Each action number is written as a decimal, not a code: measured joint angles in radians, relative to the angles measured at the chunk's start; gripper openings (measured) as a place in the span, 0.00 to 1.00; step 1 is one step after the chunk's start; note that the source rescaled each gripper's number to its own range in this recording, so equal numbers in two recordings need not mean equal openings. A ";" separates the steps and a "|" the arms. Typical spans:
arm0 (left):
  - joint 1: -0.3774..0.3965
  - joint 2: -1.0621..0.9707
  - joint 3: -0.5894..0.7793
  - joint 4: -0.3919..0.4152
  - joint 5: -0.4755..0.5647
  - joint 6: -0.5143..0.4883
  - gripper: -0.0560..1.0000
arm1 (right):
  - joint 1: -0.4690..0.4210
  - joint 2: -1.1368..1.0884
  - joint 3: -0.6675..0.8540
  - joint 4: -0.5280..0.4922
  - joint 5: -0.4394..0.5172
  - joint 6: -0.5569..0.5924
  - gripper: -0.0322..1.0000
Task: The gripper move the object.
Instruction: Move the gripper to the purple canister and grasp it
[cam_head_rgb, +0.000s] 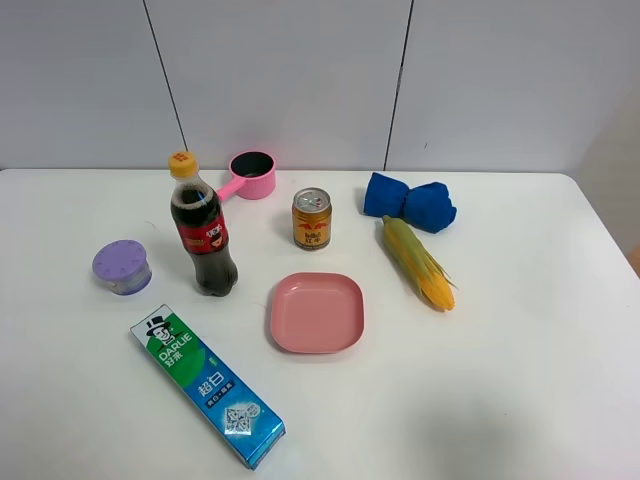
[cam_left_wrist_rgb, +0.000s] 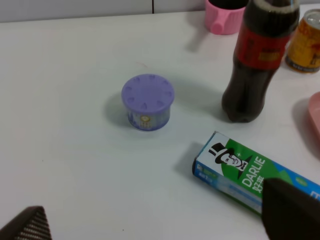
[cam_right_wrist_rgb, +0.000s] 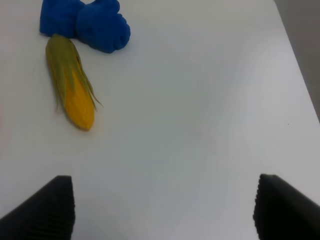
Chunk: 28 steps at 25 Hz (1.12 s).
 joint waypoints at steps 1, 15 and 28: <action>0.000 0.000 0.000 0.000 0.000 0.000 0.53 | 0.000 0.000 0.000 0.000 0.000 0.000 1.00; 0.000 0.000 0.000 0.000 0.000 -0.022 0.53 | 0.000 0.000 0.000 0.000 0.000 0.000 1.00; 0.000 0.563 -0.190 -0.106 0.053 -0.212 0.53 | 0.000 0.000 0.000 0.000 0.000 0.000 1.00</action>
